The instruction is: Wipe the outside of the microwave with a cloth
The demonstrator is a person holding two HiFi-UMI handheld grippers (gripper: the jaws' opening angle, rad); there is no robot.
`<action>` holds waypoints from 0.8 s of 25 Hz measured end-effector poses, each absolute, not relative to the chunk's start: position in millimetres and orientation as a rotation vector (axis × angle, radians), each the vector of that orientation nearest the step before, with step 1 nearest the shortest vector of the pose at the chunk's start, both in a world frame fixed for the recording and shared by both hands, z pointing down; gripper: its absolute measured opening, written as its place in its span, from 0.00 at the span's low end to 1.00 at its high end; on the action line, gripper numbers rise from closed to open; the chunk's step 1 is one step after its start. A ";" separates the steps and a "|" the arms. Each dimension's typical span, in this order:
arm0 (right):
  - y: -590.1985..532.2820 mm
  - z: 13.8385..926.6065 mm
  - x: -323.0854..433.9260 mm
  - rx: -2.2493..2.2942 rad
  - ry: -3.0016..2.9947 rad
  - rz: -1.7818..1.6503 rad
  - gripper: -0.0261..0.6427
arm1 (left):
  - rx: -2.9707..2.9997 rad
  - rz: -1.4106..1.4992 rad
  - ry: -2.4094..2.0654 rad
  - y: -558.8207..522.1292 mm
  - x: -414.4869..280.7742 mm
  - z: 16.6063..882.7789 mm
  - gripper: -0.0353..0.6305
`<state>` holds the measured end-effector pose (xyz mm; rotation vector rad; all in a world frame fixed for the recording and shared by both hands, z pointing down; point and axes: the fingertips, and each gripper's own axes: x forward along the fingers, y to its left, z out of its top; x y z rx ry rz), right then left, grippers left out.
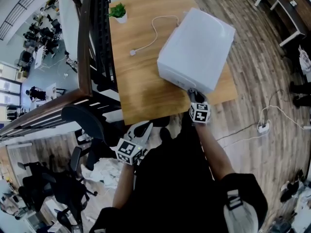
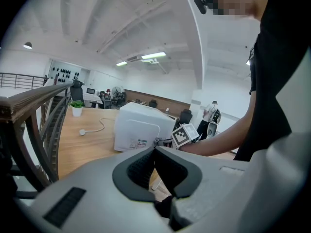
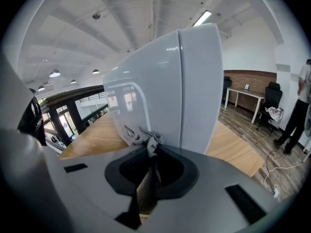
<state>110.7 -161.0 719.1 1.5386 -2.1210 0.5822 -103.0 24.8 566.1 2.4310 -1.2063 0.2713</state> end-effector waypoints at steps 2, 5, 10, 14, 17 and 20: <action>-162.9 720.3 105.6 1.547 -2.124 0.628 0.08 | 2.422 0.269 -1.226 28.1 -106.7 566.0 0.05; -165.8 724.7 96.4 1.564 -2.124 0.720 0.09 | 2.399 0.262 -1.260 31.0 -115.0 565.0 0.05; -173.0 727.4 73.7 1.532 -2.150 0.729 0.08 | 2.391 0.240 -1.312 31.2 -126.1 566.4 0.05; -182.9 726.9 49.4 1.487 -2.191 0.729 0.08 | 2.359 0.221 -1.325 34.1 -129.0 569.0 0.05; -187.5 726.2 38.5 1.491 -2.189 0.758 0.08 | 2.347 0.223 -1.333 35.1 -130.3 570.2 0.05; -191.6 730.6 28.0 1.477 -2.188 0.781 0.08 | 2.347 0.231 -1.353 32.8 -134.1 569.8 0.05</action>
